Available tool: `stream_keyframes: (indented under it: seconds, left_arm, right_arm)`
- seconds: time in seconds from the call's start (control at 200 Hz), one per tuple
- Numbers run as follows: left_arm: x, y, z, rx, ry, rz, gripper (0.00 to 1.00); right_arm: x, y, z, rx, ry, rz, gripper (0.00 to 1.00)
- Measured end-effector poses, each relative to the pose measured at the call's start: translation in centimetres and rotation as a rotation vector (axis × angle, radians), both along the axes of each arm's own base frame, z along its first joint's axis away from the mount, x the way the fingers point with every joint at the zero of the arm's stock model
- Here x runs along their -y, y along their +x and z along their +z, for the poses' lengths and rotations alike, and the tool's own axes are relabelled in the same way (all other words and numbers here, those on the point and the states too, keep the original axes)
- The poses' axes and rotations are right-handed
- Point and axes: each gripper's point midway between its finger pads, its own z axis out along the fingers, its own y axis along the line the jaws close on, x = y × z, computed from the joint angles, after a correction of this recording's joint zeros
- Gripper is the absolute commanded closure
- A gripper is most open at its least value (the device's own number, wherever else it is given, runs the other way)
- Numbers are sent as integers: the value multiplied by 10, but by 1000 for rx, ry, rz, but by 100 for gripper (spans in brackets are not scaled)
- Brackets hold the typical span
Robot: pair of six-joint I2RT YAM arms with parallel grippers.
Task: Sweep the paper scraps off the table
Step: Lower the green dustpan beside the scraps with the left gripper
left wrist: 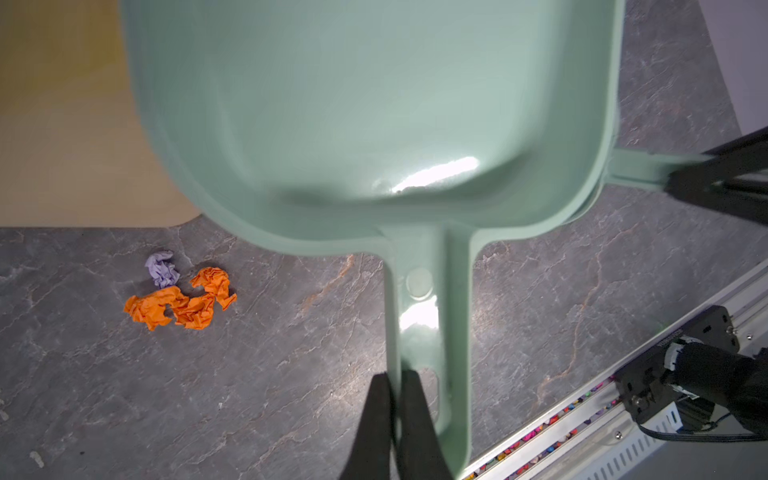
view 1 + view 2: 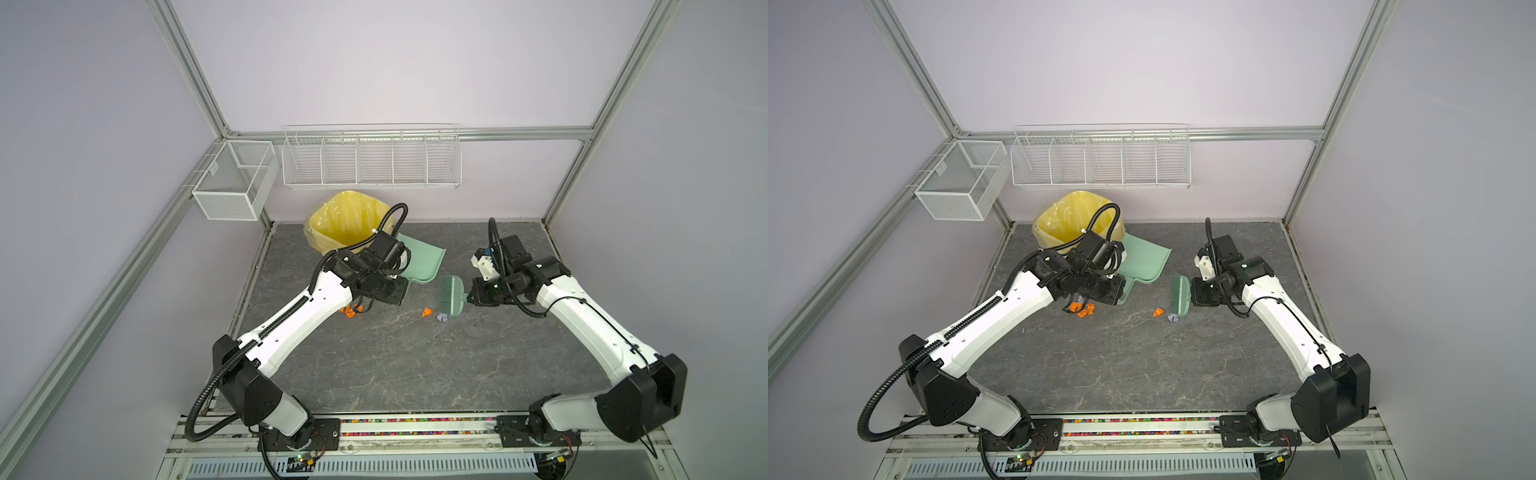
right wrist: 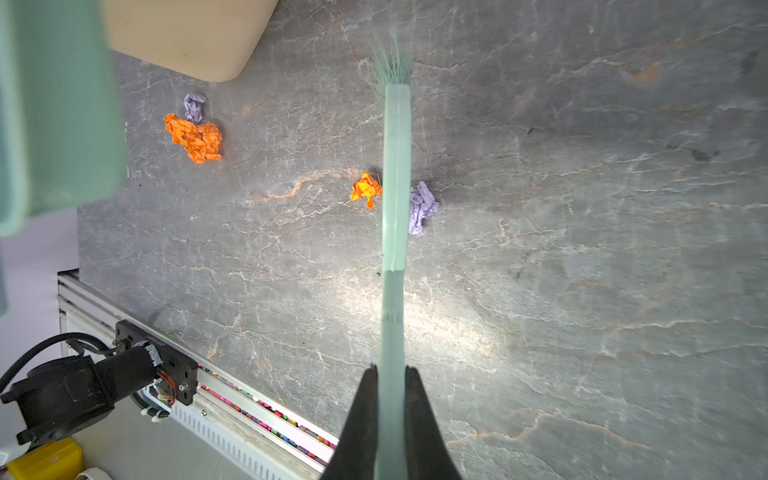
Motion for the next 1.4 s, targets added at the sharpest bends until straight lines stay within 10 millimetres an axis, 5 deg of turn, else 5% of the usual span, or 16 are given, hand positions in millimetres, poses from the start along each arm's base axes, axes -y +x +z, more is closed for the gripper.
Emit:
stream_keyframes:
  seconds: [0.34, 0.945, 1.4]
  left_arm:
    - [10, -45, -21, -93, -19, -63, 100]
    - [-5, -69, -71, -192, 51, -62, 100]
    - [-24, -94, -88, -268, 127, -78, 100]
  right_arm:
    - [17, 4, 11, 33, -75, -6, 93]
    - [44, 3, 13, 29, -224, -38, 93]
    - [38, 5, 5, -12, -213, -22, 93]
